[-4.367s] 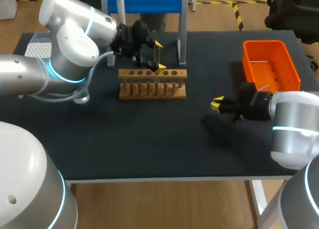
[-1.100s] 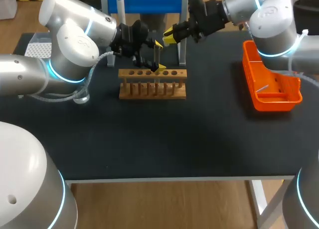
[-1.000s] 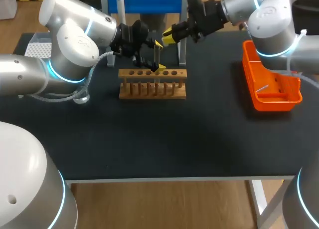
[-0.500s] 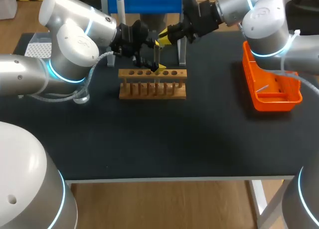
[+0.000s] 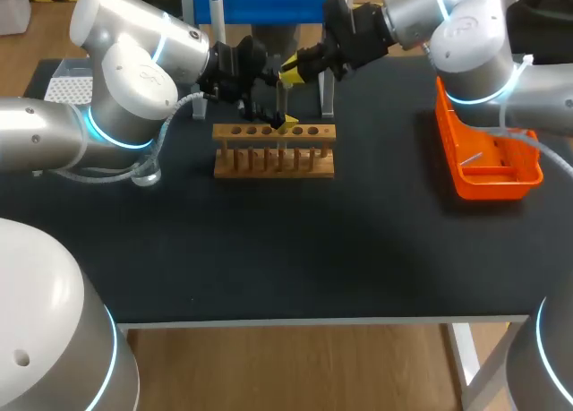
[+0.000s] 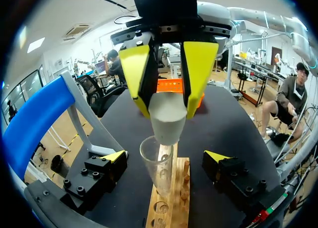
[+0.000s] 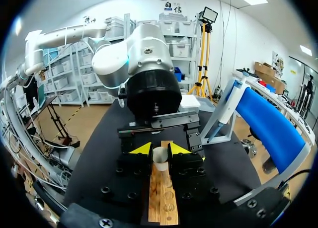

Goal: Invert the test tube, pick up the pipette, mount the tip to pipette, aspirate from beaker and dispense into the tube, eject the tip, return the pipette, and cap with the stopper.

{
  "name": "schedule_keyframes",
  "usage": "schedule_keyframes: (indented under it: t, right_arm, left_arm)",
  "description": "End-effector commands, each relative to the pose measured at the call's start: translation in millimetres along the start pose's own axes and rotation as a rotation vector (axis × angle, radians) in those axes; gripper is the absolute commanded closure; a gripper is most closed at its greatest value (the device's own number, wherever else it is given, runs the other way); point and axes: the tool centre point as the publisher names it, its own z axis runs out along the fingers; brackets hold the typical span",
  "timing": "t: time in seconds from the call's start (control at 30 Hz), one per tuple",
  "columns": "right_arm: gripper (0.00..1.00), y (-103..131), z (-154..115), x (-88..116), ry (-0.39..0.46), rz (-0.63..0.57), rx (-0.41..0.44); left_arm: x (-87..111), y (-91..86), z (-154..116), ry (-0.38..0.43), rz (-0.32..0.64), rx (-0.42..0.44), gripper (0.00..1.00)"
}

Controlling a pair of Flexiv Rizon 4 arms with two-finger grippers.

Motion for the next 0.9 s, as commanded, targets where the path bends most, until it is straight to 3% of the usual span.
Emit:
schedule_keyframes:
  t: [0.03, 0.9]
  right_arm:
    - [1.0, -2.8, 2.1, -1.0, 0.003, 0.0, 0.006]
    - [1.0, 3.7, 0.1, -3.3, -0.01, -0.009, -0.011]
  left_arm:
    - [-0.4, 1.1, 0.1, 0.001, 0.001, 0.004, 0.0]
    - [-0.4, 1.1, 0.1, 0.001, 0.001, 0.004, 0.0]
